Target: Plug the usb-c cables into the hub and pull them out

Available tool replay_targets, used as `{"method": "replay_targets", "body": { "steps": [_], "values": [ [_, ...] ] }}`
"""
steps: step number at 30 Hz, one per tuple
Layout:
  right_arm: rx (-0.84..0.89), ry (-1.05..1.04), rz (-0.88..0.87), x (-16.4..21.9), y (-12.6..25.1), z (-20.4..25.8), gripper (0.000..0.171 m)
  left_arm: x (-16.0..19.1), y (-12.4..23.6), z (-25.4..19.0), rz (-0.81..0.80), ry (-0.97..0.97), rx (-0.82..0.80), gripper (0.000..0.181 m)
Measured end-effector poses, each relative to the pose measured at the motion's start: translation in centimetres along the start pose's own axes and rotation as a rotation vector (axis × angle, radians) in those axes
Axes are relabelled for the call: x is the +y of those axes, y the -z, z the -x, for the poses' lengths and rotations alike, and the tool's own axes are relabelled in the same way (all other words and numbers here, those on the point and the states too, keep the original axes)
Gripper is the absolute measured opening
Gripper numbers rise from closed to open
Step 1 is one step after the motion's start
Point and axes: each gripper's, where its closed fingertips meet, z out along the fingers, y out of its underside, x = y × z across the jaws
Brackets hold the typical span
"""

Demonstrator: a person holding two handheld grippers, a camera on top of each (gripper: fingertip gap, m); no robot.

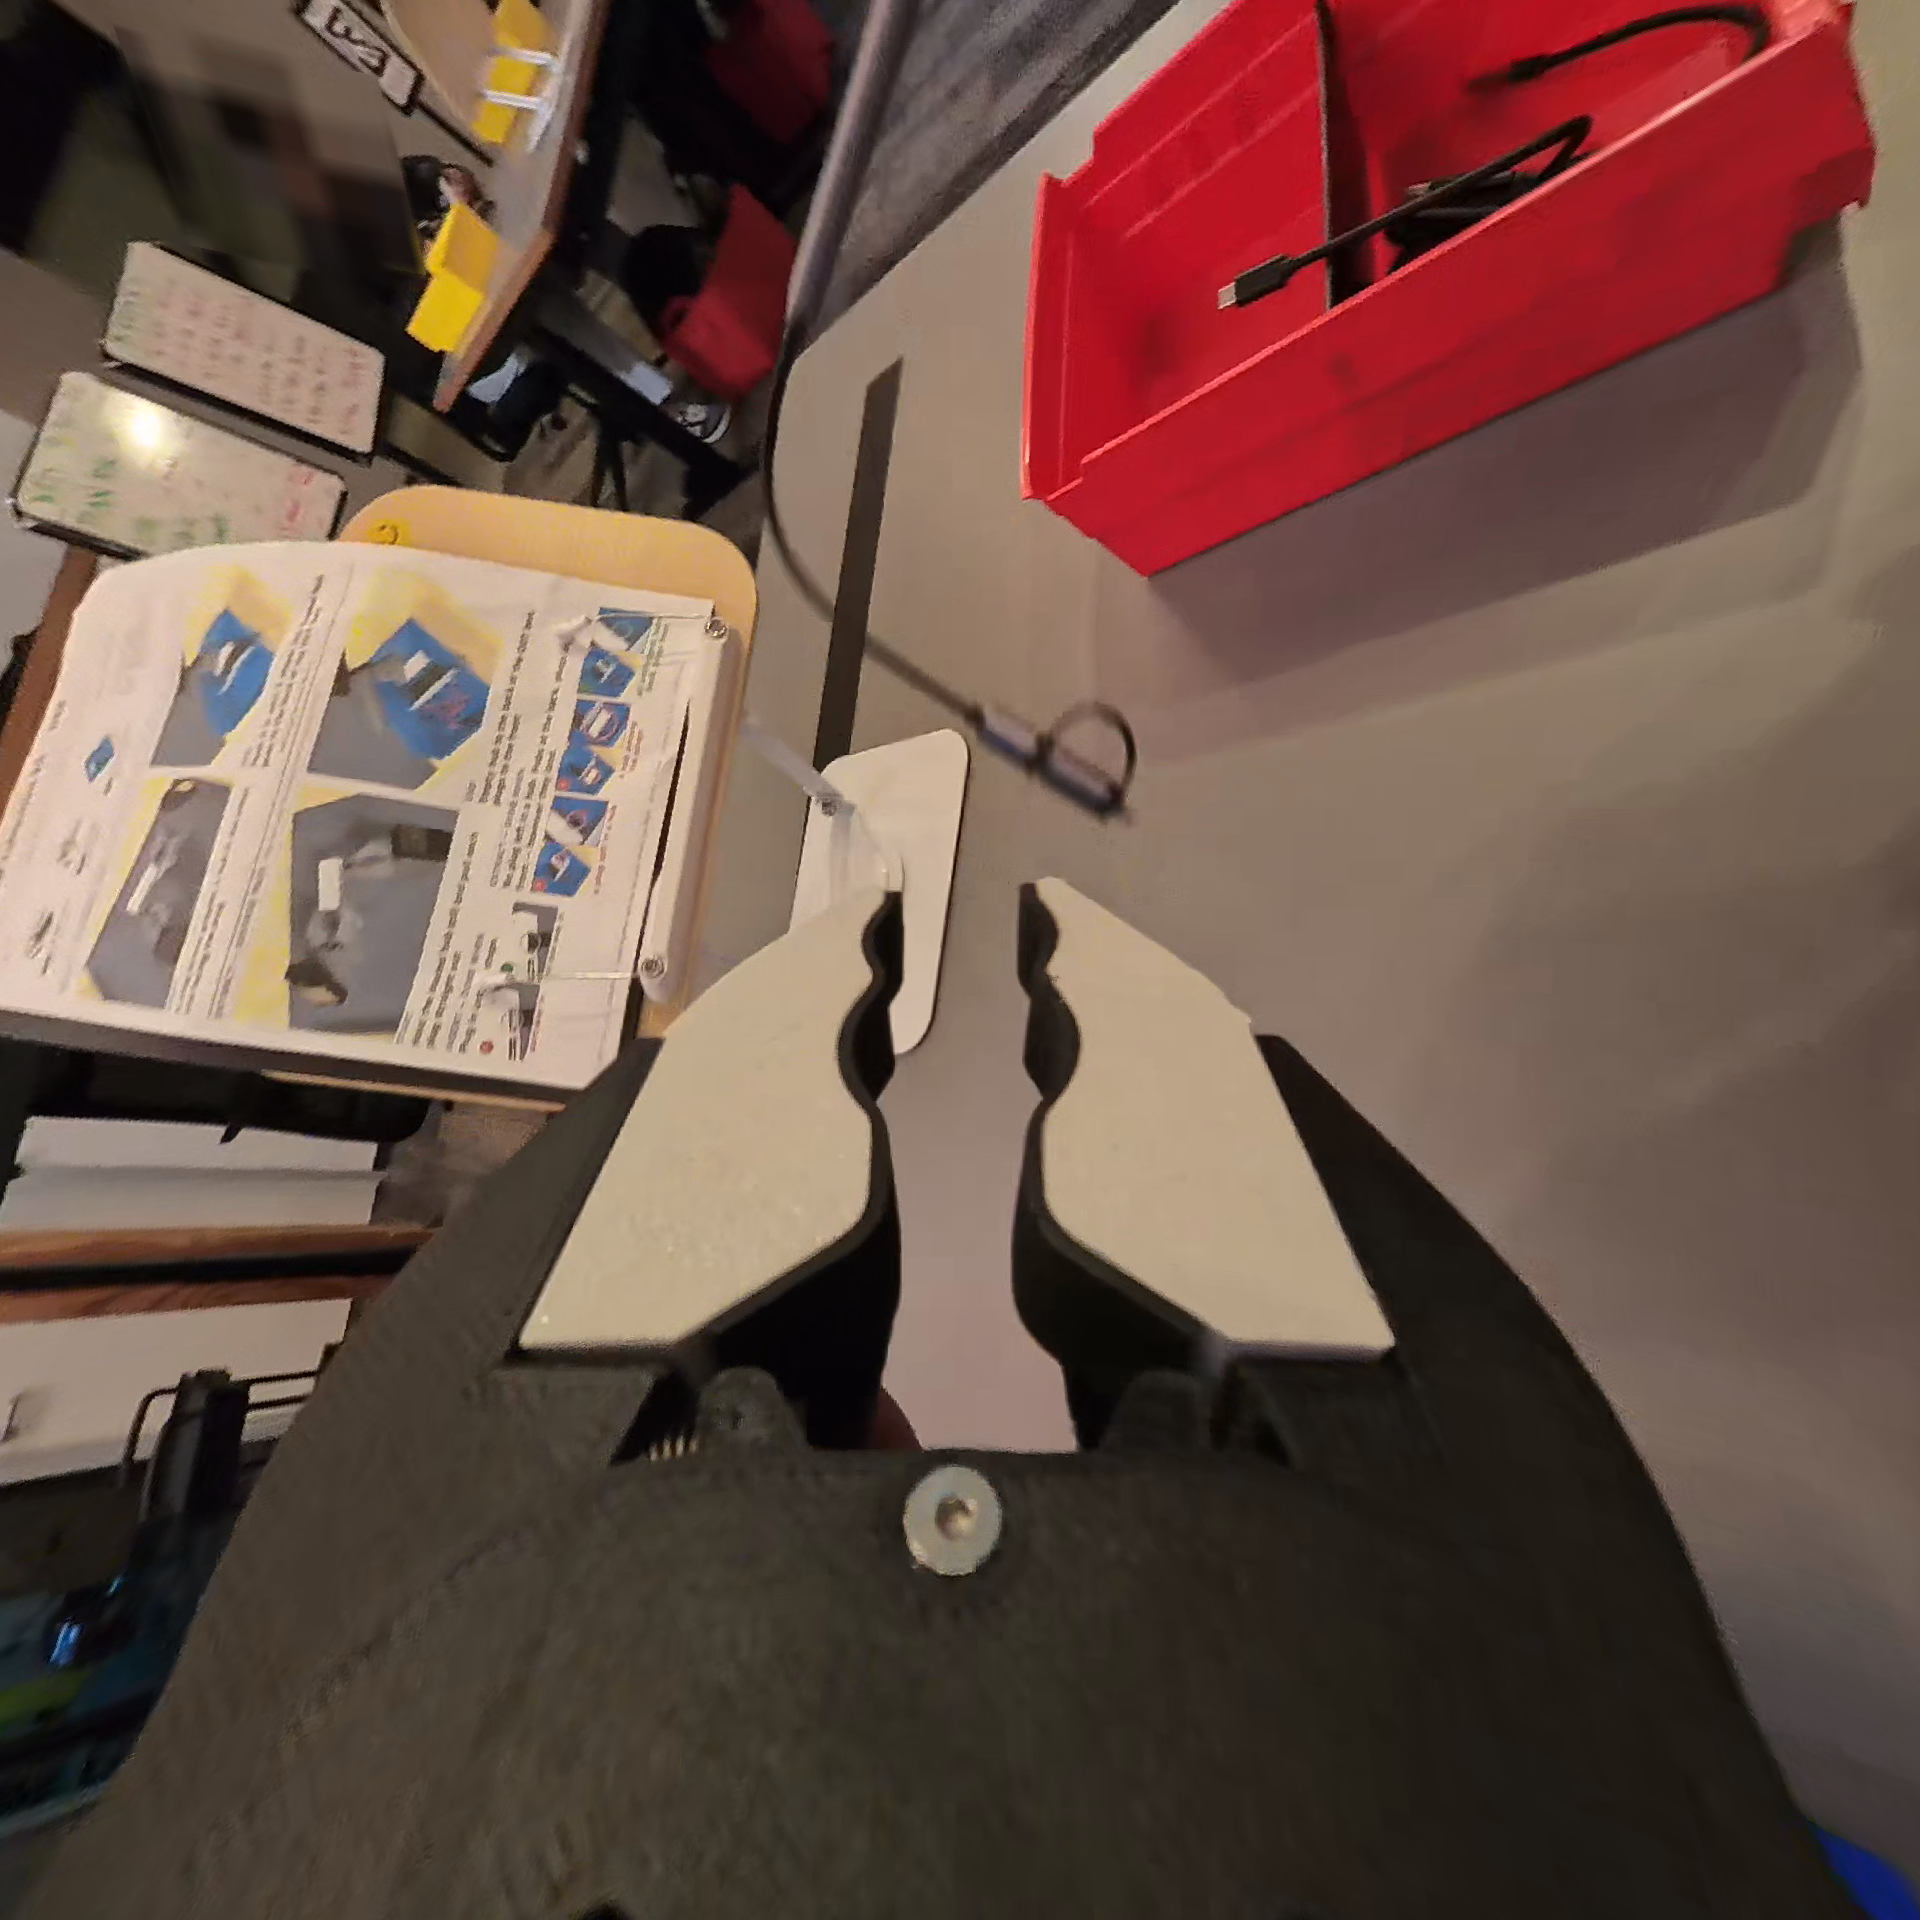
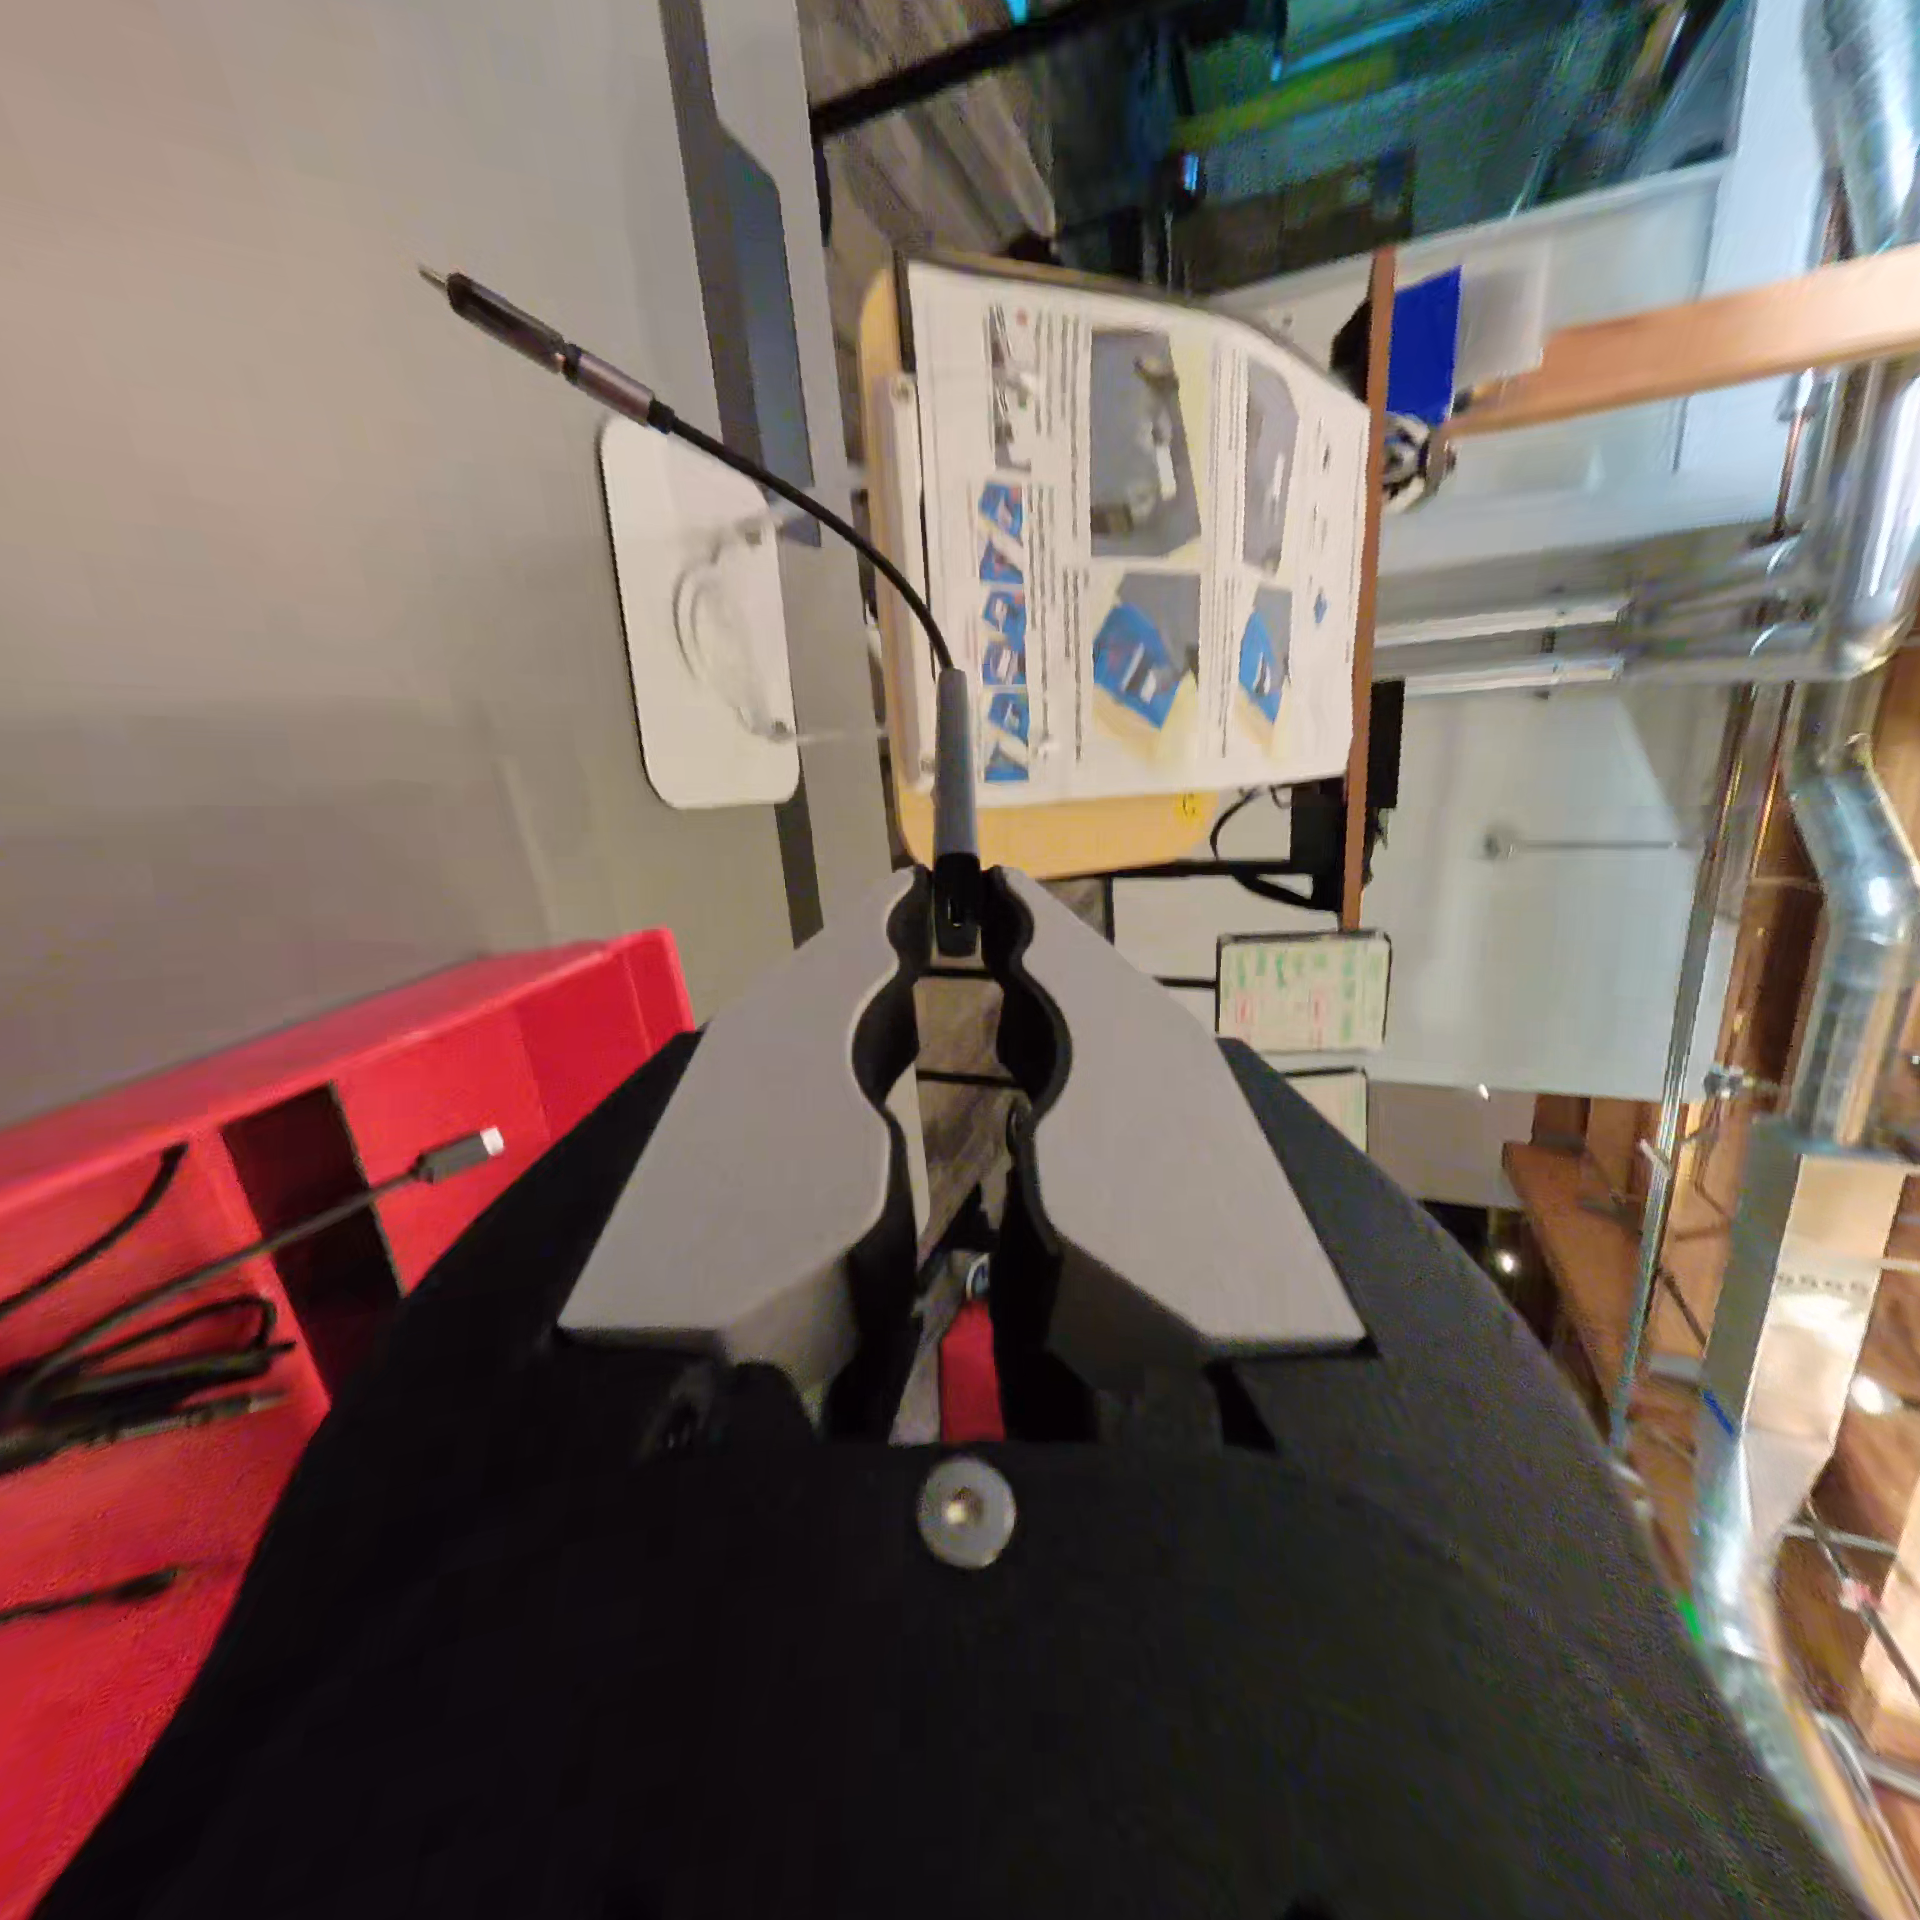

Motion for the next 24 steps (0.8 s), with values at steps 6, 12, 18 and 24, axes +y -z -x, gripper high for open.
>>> {"method": "replay_targets", "body": {
  "steps": [6,12,18,24],
  "values": [
    [-0.180,-0.117,0.252,9.6,2.9,-0.6,0.007,3.1,1.0,-1.7,0.064,0.036,-0.048,0.016],
    [-0.385,-0.194,0.473,16.0,2.1,2.5,0.007,4.9,0.5,-3.9,0.078,0.088,-0.030,0.018],
    [-0.612,-0.232,0.613,18.7,0.2,7.1,0.007,5.5,0.1,-5.4,0.098,0.089,0.003,0.018],
    [-0.858,-0.218,0.677,20.5,-2.1,12.2,0.007,6.2,-0.2,-6.7,0.125,0.079,0.044,0.018]
  ]
}}
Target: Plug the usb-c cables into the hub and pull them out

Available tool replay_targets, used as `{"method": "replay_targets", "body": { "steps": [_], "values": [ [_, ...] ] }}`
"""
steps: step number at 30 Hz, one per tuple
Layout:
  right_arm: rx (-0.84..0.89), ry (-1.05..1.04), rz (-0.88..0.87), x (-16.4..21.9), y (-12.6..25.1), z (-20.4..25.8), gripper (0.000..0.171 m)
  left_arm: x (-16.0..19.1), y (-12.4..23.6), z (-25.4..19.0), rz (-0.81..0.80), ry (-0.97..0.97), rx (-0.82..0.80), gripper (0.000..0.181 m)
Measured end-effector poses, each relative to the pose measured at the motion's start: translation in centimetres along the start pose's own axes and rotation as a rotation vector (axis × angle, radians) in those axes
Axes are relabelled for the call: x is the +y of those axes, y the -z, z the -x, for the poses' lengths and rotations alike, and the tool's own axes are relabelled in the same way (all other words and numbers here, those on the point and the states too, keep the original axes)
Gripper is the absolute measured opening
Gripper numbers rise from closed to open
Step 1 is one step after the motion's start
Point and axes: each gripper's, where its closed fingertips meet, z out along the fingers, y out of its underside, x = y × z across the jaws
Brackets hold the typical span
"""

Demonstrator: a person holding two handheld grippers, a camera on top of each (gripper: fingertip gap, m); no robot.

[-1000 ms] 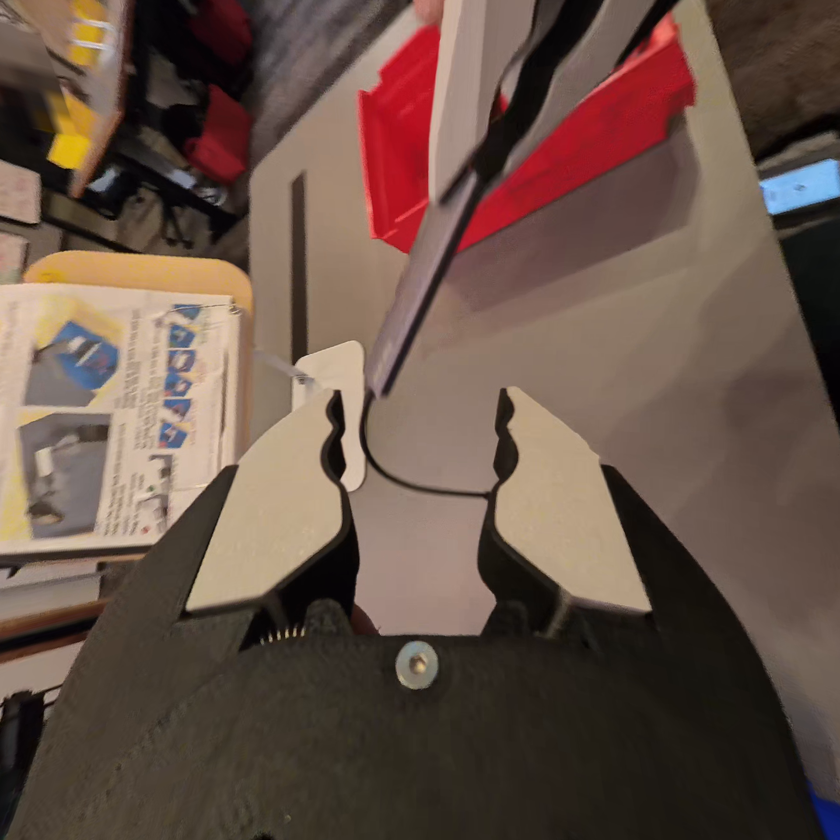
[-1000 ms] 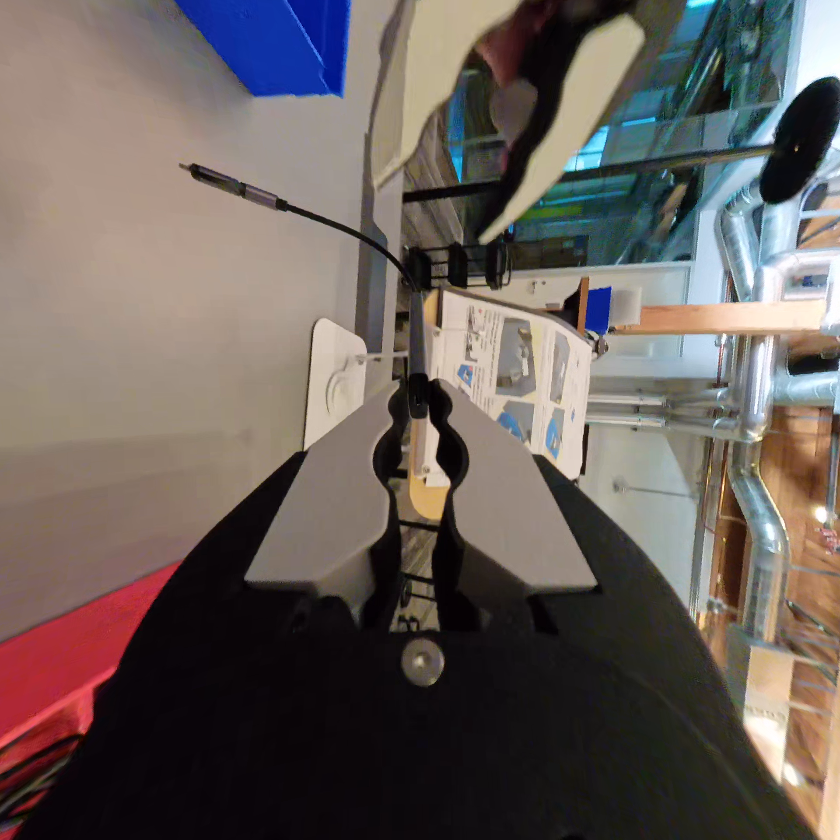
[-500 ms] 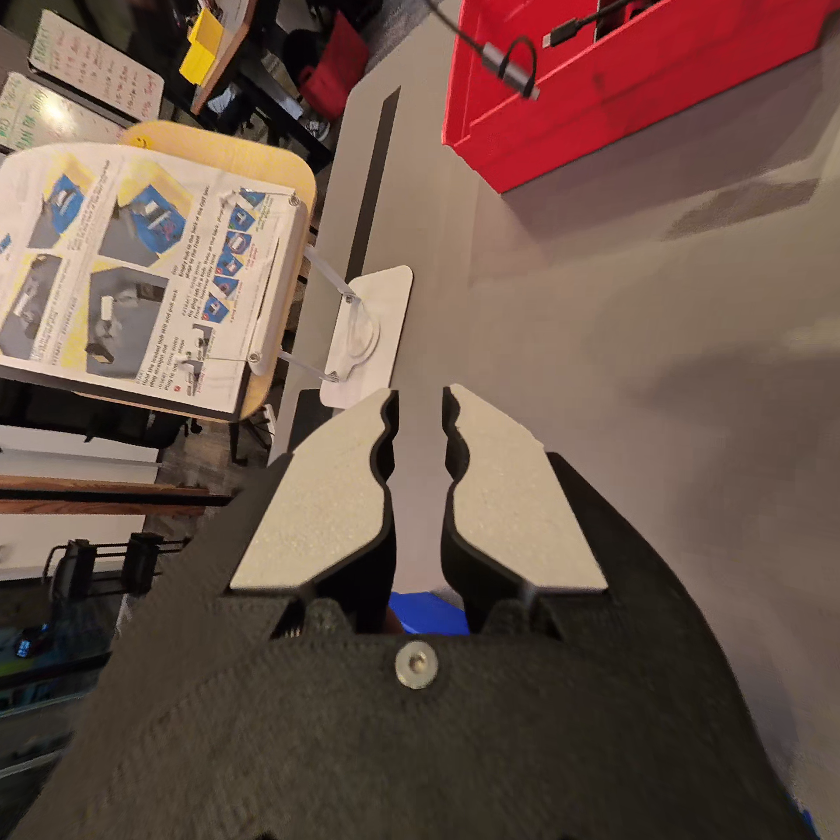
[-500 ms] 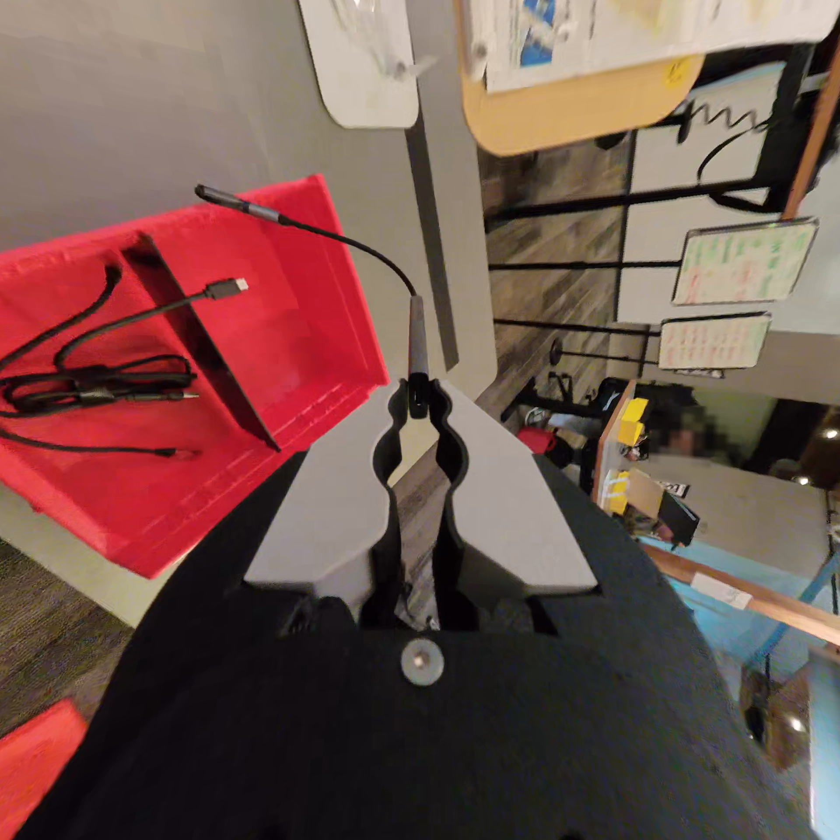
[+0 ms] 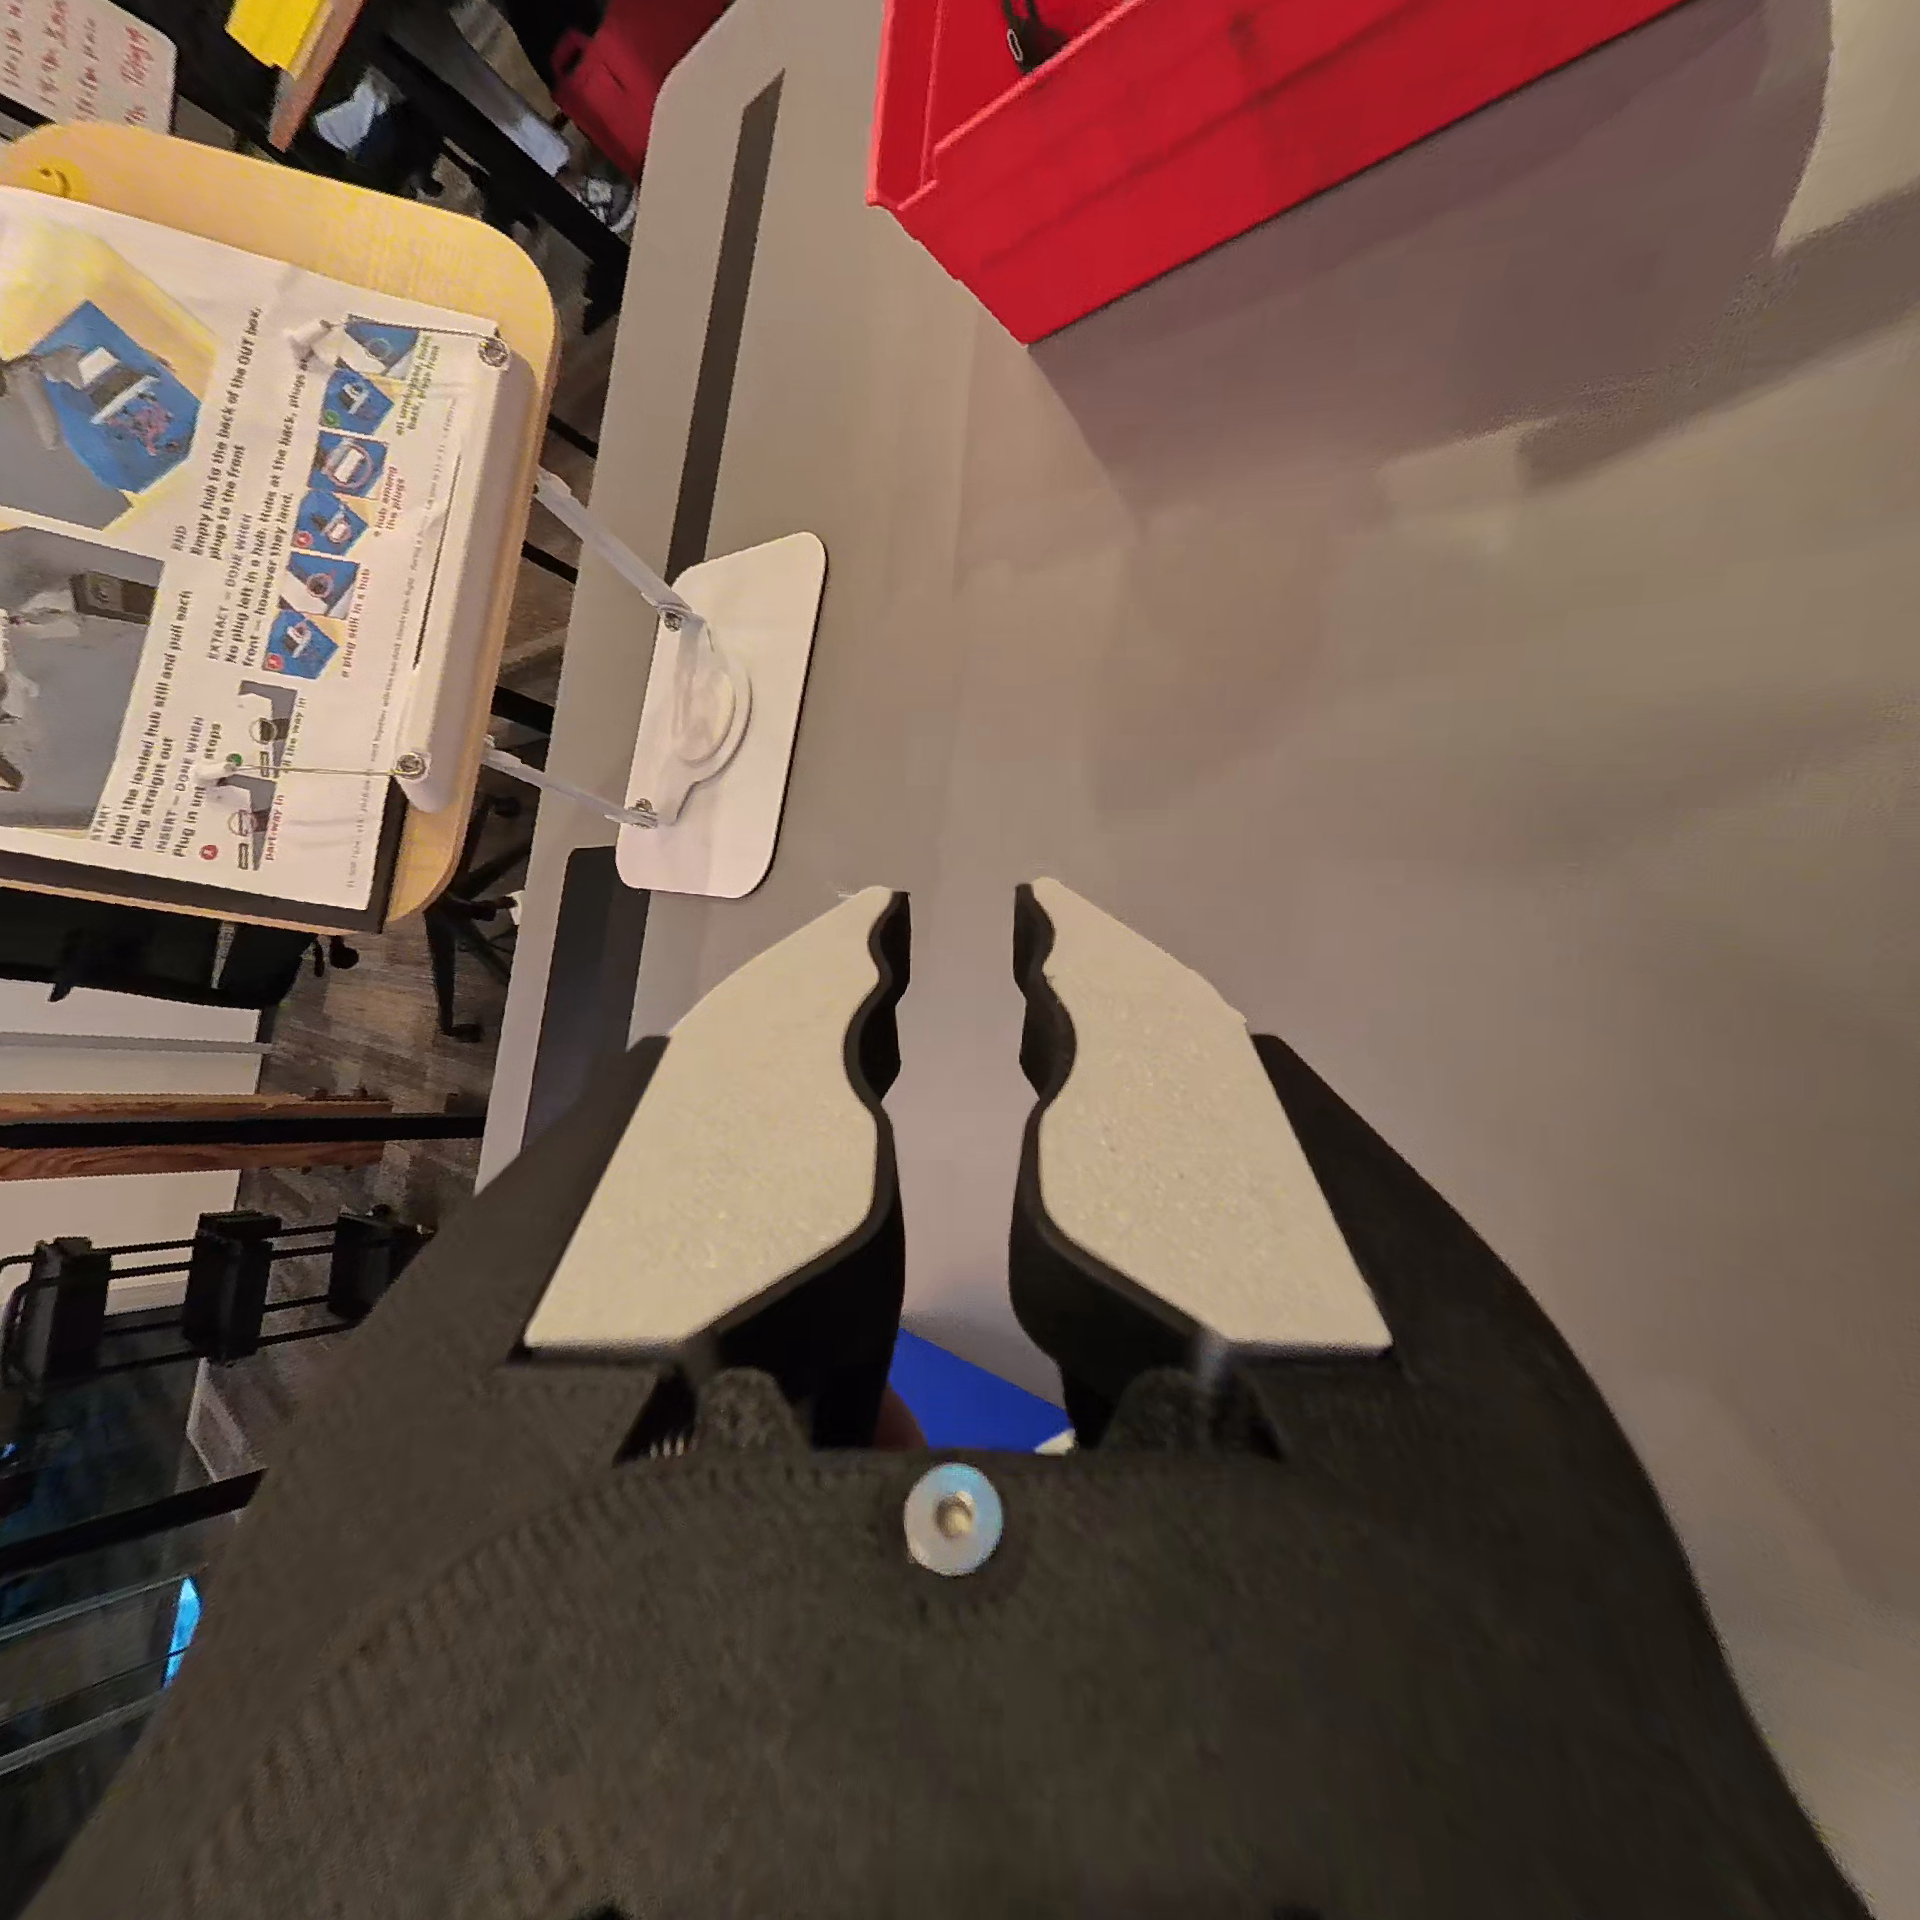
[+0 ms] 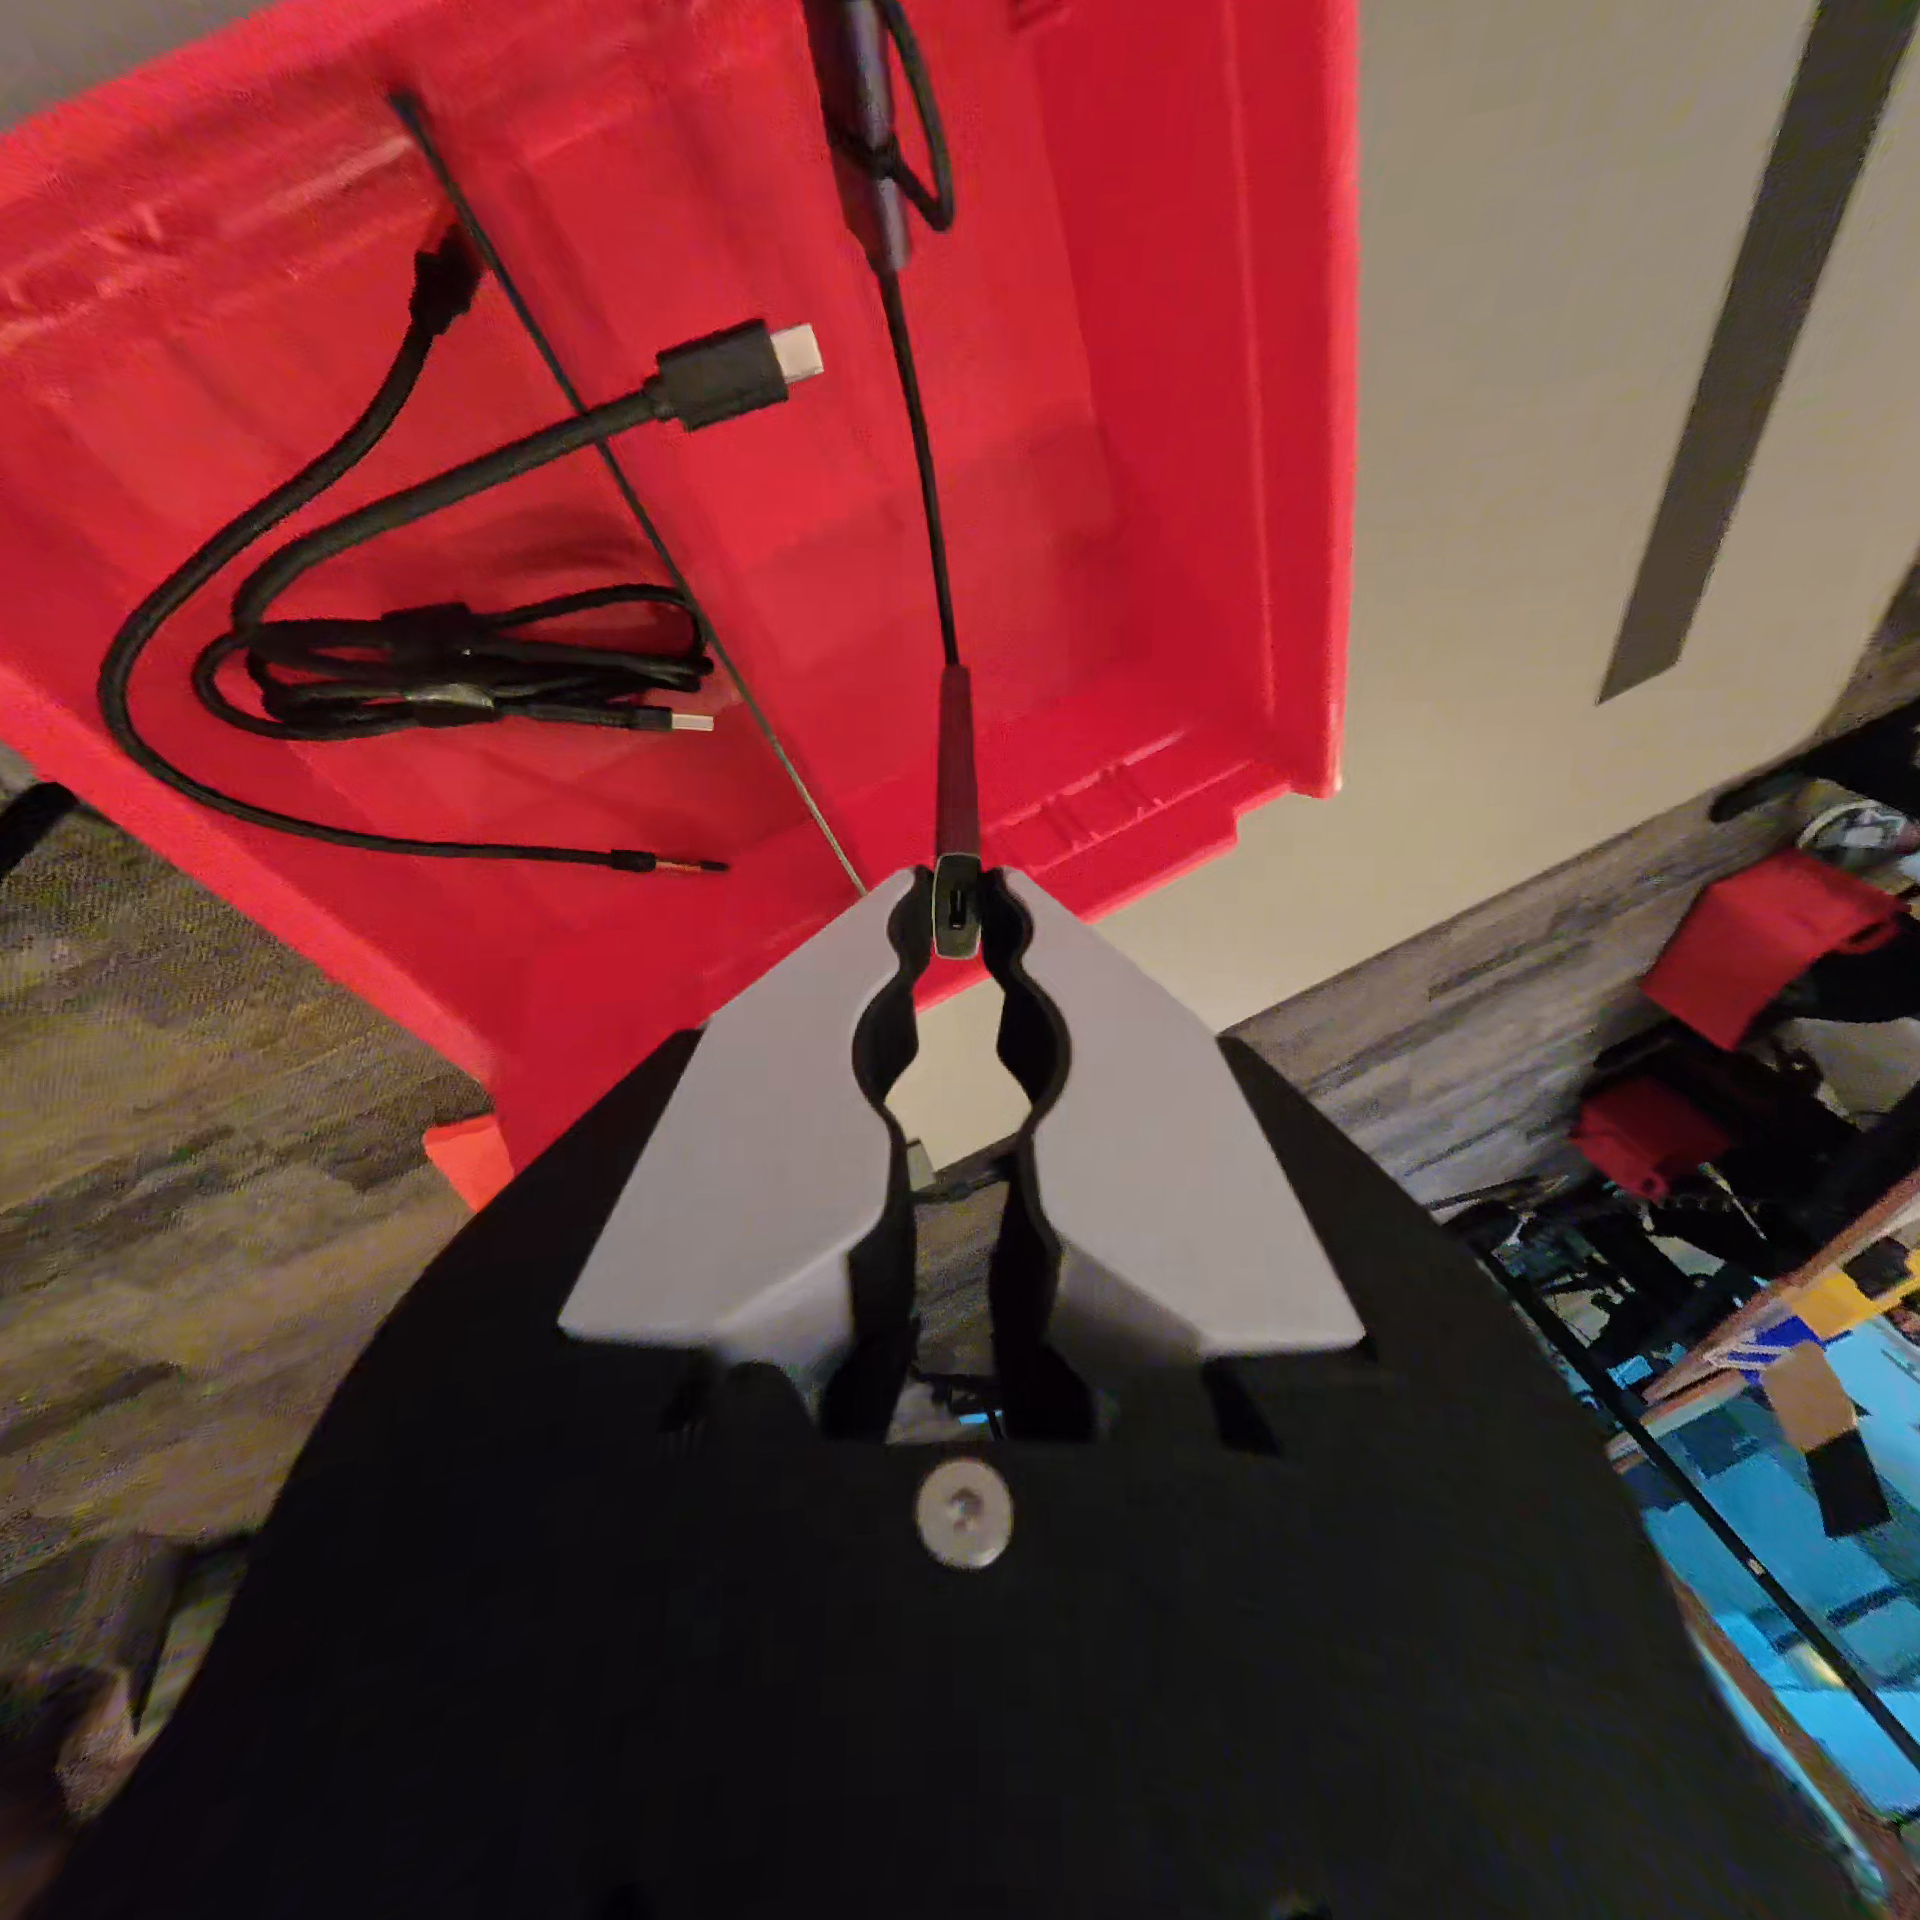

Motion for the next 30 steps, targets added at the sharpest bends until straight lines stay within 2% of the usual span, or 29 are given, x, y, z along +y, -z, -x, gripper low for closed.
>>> {"method": "replay_targets", "body": {
  "steps": [3,6,9,12,15,18,21,24,27,30],
  "values": [
    [-0.132,0.024,0.082,0.3,-2.1,0.9,0.007,0.4,0.0,-0.3,0.010,0.005,0.010,0.019],
    [-0.300,-0.055,0.065,0.2,-3.0,1.3,0.007,0.7,0.1,-0.6,0.020,0.008,0.022,0.019],
    [-0.365,-0.088,0.106,1.0,-3.5,0.4,0.007,1.1,0.2,-0.7,0.031,0.015,0.032,0.020],
    [-0.350,-0.064,0.124,0.2,-3.6,-1.0,0.007,1.4,0.1,-0.9,0.037,0.019,0.041,0.020],
    [-0.243,-0.023,0.133,-1.7,-4.0,-2.9,0.010,1.5,-0.1,-1.0,0.036,0.025,0.049,0.020],
    [-0.125,-0.009,0.063,-5.0,-4.9,-4.5,0.016,1.5,-0.2,-1.2,0.039,0.022,0.050,0.021],
    [-0.082,0.000,-0.006,-7.5,-5.8,-4.4,0.026,1.6,0.1,-1.1,0.040,0.025,0.045,0.022],
    [-0.149,-0.033,-0.165,-10.0,-5.3,-2.8,0.034,2.3,0.8,-0.8,0.046,0.036,0.031,0.023],
    [-0.164,-0.101,-0.267,-10.6,-4.5,-2.8,0.040,3.0,1.4,-0.3,0.049,0.060,0.011,0.024],
    [-0.081,-0.145,-0.239,-8.9,-4.8,-3.8,0.036,3.7,2.1,0.3,0.054,0.080,-0.016,0.024]
  ]
}}
